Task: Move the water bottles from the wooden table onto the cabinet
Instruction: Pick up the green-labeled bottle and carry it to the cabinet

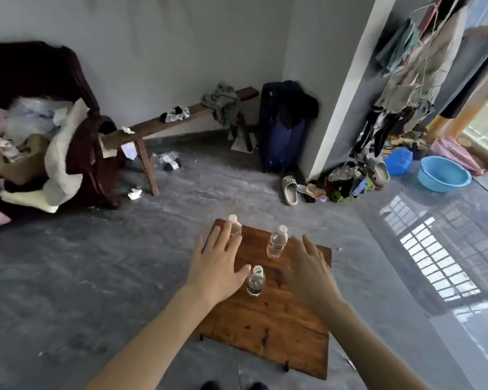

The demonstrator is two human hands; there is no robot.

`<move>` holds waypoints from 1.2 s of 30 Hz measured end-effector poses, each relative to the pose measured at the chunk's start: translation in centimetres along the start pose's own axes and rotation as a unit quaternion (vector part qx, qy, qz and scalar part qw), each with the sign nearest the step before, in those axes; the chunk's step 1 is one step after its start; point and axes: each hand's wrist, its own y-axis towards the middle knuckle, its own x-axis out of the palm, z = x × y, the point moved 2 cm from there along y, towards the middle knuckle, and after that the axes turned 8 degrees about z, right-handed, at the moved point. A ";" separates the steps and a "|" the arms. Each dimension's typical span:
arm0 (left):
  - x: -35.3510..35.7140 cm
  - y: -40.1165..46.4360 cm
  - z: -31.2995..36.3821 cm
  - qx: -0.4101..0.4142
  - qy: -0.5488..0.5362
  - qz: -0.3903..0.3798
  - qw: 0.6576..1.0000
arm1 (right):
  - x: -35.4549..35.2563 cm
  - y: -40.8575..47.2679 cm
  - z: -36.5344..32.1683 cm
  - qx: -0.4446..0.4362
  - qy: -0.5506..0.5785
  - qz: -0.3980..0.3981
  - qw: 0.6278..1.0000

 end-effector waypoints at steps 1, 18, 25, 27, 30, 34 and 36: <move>1.0 0.4 -0.3 -0.002 -0.002 -0.009 1.000 | 1.1 0.3 0.5 0.006 0.003 -0.015 1.000; 23.0 7.9 -2.6 0.017 -0.088 -0.123 0.988 | 20.9 5.5 11.0 0.160 0.005 -0.110 0.981; 30.6 10.0 -3.1 0.034 -0.215 -0.144 0.965 | 28.1 6.5 14.3 0.176 0.015 -0.145 0.974; 32.1 10.2 -3.0 0.051 -0.247 -0.145 0.957 | 29.7 6.7 14.8 0.180 0.017 -0.146 0.973; 33.6 10.6 -2.9 0.046 -0.292 -0.137 0.945 | 31.5 6.9 15.5 0.184 0.018 -0.152 0.971; 34.1 10.7 -3.1 0.048 -0.321 -0.124 0.938 | 32.5 7.0 16.0 0.173 0.021 -0.156 0.972; 33.7 10.4 -3.1 0.055 -0.323 -0.115 0.938 | 32.3 7.0 16.0 0.166 0.041 -0.147 0.974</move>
